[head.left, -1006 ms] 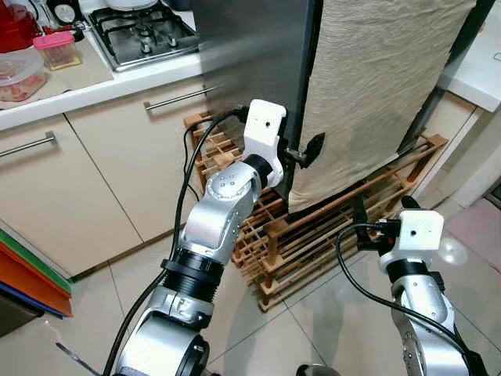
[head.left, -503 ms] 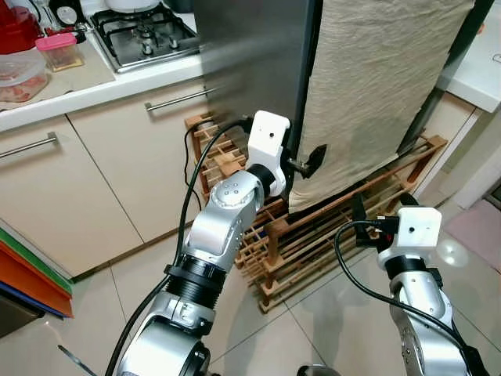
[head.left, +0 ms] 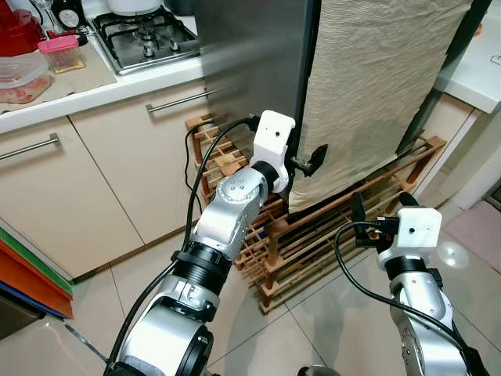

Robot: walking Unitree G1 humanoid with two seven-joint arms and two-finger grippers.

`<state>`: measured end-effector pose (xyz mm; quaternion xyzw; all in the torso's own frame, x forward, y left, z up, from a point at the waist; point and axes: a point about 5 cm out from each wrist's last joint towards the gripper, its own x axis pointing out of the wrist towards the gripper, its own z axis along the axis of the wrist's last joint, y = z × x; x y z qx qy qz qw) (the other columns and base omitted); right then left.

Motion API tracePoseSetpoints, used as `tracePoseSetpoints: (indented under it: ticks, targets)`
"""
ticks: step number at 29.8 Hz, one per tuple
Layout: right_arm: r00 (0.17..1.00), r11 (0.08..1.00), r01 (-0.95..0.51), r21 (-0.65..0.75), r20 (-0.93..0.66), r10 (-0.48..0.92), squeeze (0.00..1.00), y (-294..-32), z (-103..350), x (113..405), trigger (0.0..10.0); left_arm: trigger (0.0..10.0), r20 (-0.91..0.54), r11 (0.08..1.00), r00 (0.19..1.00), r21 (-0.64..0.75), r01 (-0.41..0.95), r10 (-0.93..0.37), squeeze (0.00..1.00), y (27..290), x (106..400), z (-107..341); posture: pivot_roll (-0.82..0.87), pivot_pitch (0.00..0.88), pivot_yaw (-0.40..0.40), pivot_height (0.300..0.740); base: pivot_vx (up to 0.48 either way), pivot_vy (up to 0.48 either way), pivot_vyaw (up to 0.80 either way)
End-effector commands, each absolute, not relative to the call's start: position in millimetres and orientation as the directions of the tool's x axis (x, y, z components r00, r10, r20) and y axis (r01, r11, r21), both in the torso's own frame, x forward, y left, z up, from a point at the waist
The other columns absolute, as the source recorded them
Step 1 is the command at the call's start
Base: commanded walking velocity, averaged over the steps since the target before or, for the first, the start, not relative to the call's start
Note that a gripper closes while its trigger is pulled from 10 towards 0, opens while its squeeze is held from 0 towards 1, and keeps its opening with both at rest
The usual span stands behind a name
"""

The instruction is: Restocking fridge

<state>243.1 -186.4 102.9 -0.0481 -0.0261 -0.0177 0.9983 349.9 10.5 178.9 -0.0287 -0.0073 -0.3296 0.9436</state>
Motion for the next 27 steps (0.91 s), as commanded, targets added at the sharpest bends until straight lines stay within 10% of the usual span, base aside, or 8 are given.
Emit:
tracePoseSetpoints:
  ticks: [1, 27]
  targets:
    - [0.998, 0.996, 0.029, -0.081, 0.058, -0.024, 0.0, -185, 102, 241, 10.0, 10.0, 0.045, 0.78, 0.781, -0.045, 0.624, -0.622, 0.0, 7, 353, 184, -0.16, 0.024, 0.057, 0.74, 0.0, 0.0, 0.0]
    - [0.998, 0.998, 0.0, -0.066, 0.066, 0.005, 0.0, -176, 104, 241, 10.0, 10.0, 0.087, 0.685, 0.694, -0.112, 0.72, -0.715, 0.0, -28, 353, 199, -0.18, 0.032, 0.078, 0.74, 0.0, 0.0, 0.0]
